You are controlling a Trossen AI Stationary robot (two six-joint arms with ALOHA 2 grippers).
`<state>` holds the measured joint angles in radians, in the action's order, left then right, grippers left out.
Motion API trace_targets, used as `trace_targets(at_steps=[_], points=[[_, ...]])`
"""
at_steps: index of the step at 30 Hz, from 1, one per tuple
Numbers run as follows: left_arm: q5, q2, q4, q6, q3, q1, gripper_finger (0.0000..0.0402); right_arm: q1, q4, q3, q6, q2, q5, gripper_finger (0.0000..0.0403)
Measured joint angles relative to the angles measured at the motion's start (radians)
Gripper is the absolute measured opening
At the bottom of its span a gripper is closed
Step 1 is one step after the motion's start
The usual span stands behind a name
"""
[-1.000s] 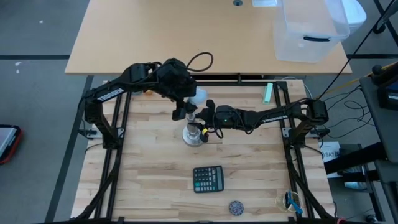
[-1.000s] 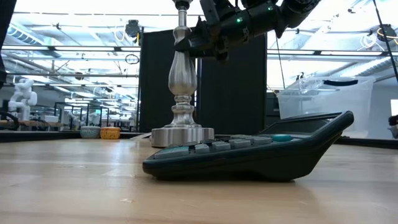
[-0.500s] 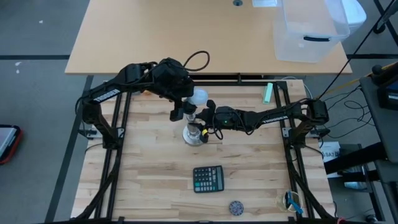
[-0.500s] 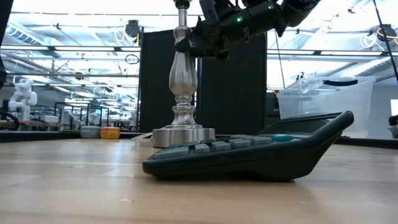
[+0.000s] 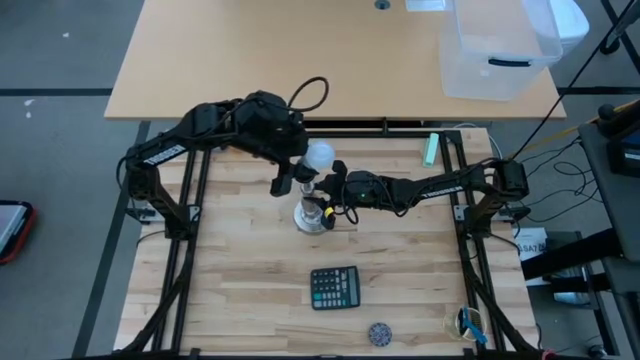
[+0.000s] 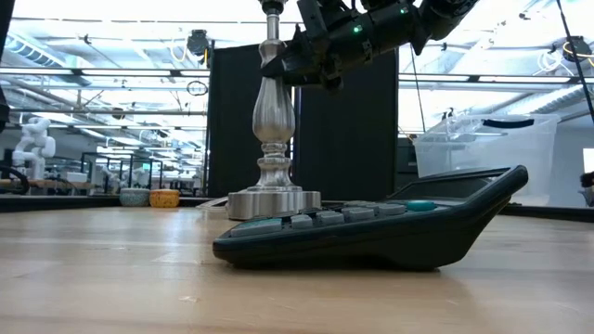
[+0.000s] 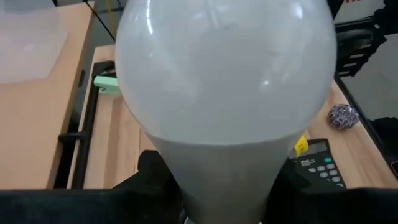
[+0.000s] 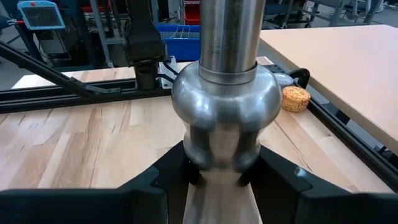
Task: Screw lightbulb
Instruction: Insert the light bulb into the lamp
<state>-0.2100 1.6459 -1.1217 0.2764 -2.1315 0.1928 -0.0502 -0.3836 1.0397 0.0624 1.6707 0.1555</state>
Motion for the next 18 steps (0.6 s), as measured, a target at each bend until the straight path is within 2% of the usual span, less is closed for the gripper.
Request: trace_targets(at_steps=[11, 18], points=[[-0.04, -0.006, 0.124, 0.01, 0.0, -0.009, 0.0156, 0.0, 0.002, 0.0, 0.0, 0.0, 0.0, 0.0139], [0.015, -0.1, 0.135, 0.021, 0.0, -0.01, 0.0155, 0.0, 0.001, 0.0, -0.002, 0.0, 0.0, 0.0139]])
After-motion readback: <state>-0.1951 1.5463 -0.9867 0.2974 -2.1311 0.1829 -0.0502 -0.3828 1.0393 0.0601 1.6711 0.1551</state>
